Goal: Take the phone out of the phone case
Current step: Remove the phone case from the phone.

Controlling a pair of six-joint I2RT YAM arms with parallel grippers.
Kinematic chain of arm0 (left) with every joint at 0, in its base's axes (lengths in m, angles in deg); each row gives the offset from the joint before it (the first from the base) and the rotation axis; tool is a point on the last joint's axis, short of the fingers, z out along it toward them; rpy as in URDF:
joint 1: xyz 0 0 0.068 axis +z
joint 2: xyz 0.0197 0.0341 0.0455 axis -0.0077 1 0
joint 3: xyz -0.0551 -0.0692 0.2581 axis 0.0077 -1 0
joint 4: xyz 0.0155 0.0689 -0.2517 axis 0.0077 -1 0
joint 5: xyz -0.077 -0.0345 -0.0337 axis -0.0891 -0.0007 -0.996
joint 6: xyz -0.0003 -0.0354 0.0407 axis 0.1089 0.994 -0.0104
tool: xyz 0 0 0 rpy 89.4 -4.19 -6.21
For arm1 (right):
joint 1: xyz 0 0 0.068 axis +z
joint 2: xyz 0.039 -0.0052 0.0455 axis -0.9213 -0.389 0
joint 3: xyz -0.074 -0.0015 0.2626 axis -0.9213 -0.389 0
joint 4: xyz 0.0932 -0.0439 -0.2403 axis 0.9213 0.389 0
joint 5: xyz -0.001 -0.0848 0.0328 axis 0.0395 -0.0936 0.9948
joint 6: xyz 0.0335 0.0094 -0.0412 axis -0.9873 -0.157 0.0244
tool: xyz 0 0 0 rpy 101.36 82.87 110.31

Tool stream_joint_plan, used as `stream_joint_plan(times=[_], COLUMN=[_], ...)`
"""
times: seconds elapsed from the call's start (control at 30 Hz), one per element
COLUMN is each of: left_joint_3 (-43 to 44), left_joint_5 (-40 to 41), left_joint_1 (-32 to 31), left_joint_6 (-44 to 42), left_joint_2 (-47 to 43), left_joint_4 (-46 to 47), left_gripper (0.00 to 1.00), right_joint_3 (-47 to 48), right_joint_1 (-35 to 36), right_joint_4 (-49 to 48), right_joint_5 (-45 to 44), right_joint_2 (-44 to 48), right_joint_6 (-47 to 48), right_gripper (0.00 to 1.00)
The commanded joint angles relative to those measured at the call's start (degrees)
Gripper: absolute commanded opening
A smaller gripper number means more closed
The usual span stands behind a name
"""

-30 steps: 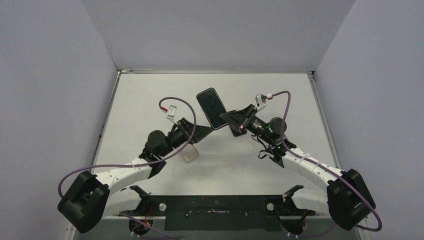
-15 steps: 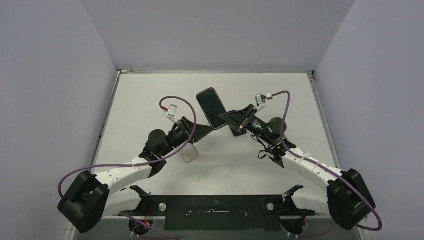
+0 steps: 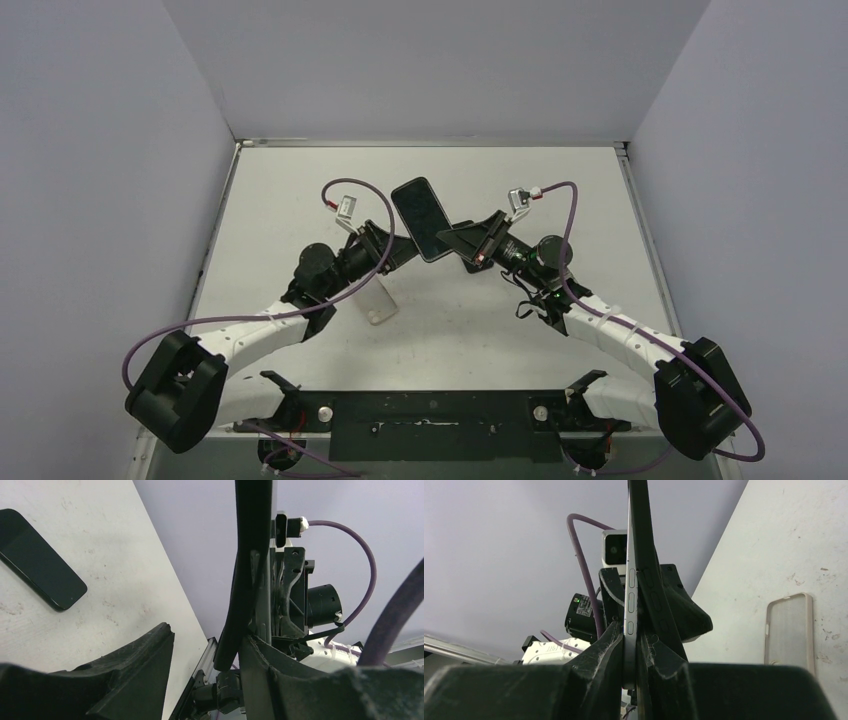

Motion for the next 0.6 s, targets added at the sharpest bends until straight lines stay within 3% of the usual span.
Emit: stream_joint_plan(times=[0.0,0.1,0.3,0.57], left_joint_3=[4.6,4.6,4.1,4.8], left_joint_5=[1.0,0.5,0.6,6.3], left_joint_1=[3.0,3.8,5.6,6.2], left_joint_6=[1.3,1.6,0.4,-6.1], left_joint_2=[0.6,0.9,0.8,-0.1], left_joint_4=[3.3,3.7,0.8,-11.2], left_gripper=[0.45,0.36,0.00,0.00], right_joint_3=[2.5,2.4,3.0,1.9], right_joint_1=[1.5,1.5,1.4,-0.4], right_joint_4=[-3.0,-3.3,-3.0,-2.6], right_joint_5=[7.8,7.8,9.4,10.7], right_joint_2=[1.5,1.4,0.6,1.5], right_joint_6=[1.6,1.6,2.4,2.6], right_gripper=[0.00,0.00,0.00,0.00])
